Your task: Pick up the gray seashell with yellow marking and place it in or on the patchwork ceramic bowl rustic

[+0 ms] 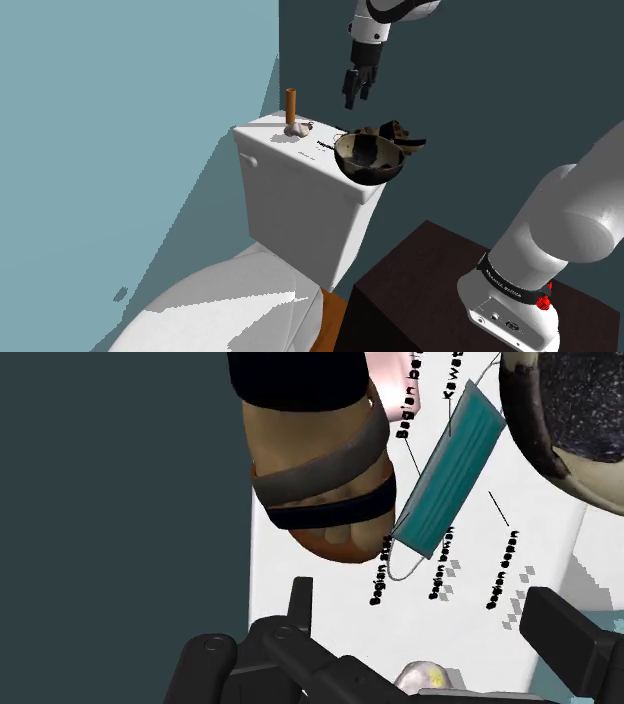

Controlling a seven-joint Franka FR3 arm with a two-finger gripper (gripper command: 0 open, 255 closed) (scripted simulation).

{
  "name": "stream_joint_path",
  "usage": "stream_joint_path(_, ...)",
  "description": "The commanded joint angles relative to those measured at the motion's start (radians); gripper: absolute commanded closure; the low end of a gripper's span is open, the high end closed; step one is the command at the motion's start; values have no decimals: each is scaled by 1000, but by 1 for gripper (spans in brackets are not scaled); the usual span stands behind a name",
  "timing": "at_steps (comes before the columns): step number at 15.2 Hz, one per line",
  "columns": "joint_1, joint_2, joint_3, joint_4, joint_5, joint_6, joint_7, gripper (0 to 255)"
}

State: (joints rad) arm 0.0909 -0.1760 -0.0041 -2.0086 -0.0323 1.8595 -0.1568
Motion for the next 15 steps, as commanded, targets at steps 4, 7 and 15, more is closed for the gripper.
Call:
stream_joint_path(4, 22, 193, 18, 161, 12, 21, -47, 0)
stream_joint_path(7, 33, 307, 30, 269, 16, 22, -74, 0)
stream_joint_path(15, 60, 552, 58, 523, 13, 0, -122, 0)
